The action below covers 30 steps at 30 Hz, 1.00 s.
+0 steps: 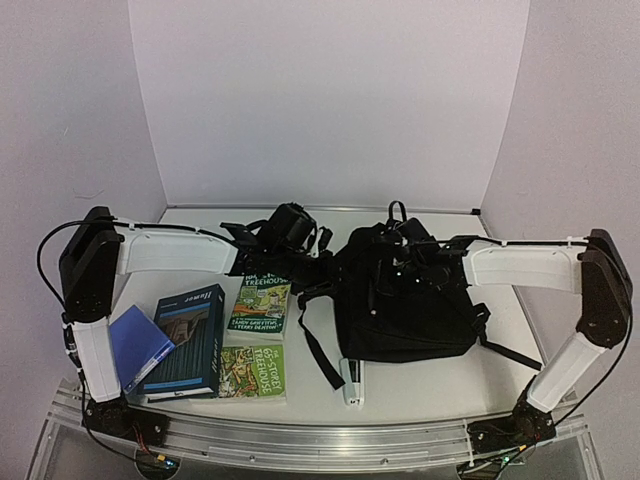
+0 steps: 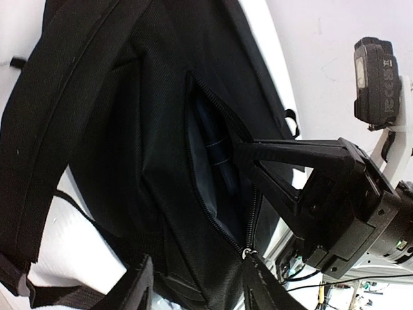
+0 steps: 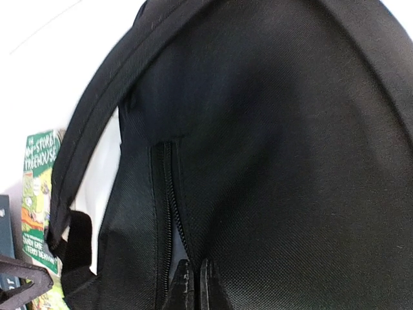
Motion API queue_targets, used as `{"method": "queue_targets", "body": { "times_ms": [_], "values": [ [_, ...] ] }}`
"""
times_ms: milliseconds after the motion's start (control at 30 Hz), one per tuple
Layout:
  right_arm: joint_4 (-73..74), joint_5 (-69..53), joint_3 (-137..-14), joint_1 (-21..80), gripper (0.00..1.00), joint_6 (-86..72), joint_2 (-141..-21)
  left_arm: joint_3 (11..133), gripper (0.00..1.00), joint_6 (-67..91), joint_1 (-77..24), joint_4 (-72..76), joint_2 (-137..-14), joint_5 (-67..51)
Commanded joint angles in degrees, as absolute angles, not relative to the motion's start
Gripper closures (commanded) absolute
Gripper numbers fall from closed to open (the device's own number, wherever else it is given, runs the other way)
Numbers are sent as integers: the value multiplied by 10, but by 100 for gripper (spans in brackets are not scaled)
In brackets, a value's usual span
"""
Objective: Pack the student bag
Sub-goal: Zip the student bag in the student bag.
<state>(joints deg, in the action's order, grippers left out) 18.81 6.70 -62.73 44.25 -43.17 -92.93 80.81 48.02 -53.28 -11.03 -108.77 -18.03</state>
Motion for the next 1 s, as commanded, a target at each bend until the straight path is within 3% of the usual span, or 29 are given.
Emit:
{"method": "queue_targets", "body": {
  "times_ms": [0, 100, 233, 467, 633, 833, 967],
  "values": [
    [153, 32, -654, 459, 100, -421, -977, 788, 48, 495, -529, -99, -1080, -221],
    [147, 25, -667, 468, 99, -422, -1002, 782, 43, 501, -529, -87, -1086, -233],
    [145, 19, -682, 473, 88, -417, -1010, 776, 37, 500, -528, -82, -1085, -237],
    [163, 6, -657, 473, 44, -392, -936, 747, 25, 500, -528, -82, -1064, -235],
    [190, -25, -609, 474, 28, -376, -872, 706, 22, 496, -530, -56, -1038, -250],
    [200, -92, -566, 493, 31, -355, -831, 691, 24, 507, -532, -30, -1034, -281],
    [200, -104, -551, 505, 40, -351, -843, 692, 24, 526, -537, -3, -1057, -312]
  ]
}}
